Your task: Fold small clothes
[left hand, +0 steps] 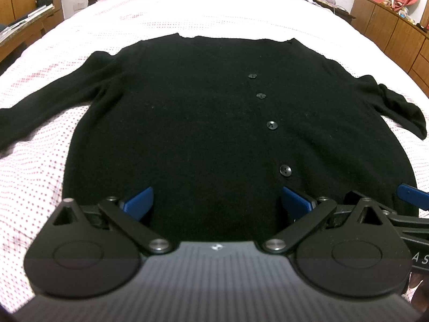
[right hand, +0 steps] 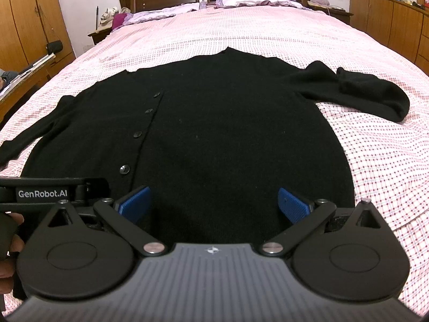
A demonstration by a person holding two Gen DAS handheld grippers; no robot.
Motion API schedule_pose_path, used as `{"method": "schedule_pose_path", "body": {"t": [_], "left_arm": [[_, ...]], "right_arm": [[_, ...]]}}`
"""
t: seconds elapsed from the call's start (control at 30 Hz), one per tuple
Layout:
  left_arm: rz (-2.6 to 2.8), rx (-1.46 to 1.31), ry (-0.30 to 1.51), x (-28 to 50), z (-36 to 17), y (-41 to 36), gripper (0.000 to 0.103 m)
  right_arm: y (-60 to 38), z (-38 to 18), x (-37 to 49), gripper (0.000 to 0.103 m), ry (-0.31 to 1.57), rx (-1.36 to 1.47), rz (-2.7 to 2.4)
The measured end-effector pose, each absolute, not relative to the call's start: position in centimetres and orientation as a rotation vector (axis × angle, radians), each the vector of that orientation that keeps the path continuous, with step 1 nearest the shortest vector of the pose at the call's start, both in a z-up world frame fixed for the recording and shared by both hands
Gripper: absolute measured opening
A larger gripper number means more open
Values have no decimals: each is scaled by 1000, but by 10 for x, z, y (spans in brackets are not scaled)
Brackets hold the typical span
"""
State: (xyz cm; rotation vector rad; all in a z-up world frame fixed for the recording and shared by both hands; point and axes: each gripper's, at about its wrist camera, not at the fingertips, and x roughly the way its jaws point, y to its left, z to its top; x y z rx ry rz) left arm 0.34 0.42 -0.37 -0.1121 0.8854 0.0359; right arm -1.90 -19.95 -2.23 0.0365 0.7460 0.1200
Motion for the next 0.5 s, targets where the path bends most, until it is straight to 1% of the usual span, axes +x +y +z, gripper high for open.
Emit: {"method": "schedule_pose_path", "body": {"t": [0.2, 0.5], "left_arm": [[31, -111, 883, 3, -3, 4, 103], [9, -81, 861, 13, 11, 0, 103]], "right_arm": [[-204, -21, -17, 103, 748, 40, 124], [-249, 5, 4, 103, 665, 49, 98]]}}
